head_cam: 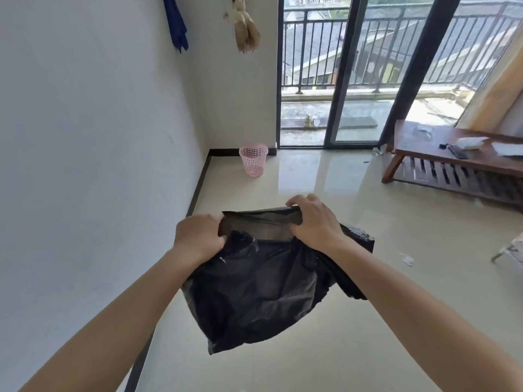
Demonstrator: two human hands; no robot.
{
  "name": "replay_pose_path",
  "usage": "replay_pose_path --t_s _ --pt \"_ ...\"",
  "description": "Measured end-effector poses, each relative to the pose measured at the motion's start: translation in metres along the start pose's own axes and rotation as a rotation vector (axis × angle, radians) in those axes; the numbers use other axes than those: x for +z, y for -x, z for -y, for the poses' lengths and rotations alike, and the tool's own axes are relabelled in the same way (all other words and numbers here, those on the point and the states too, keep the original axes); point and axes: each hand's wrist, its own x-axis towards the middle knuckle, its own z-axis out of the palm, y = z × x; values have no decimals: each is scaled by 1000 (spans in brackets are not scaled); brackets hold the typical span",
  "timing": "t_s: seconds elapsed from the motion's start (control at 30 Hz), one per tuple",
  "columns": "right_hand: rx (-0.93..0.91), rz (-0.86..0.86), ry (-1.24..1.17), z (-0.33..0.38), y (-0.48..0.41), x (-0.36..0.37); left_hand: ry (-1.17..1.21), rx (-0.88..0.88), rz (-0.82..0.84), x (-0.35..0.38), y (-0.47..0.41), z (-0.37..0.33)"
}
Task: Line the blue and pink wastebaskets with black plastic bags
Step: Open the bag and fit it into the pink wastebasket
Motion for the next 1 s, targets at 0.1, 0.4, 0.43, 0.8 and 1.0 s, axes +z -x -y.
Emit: replay_pose_path --t_s 0.1,0.4,0.43,0.8,1.0 --pt "-1 1 50 -17 -92 16 41 84 136 26 -83 34" --pt "141 169 119 -50 -363 41 605 84 197 58 -362 84" --pt "156 161 110 -57 -388 38 638 69 224 59 -393 83" --pt "136 196 -54 -186 -663 72 790 -139 229 141 -710 54" --pt "68 265 15 -229 -844 61 560 -156 115 139 -880 73"
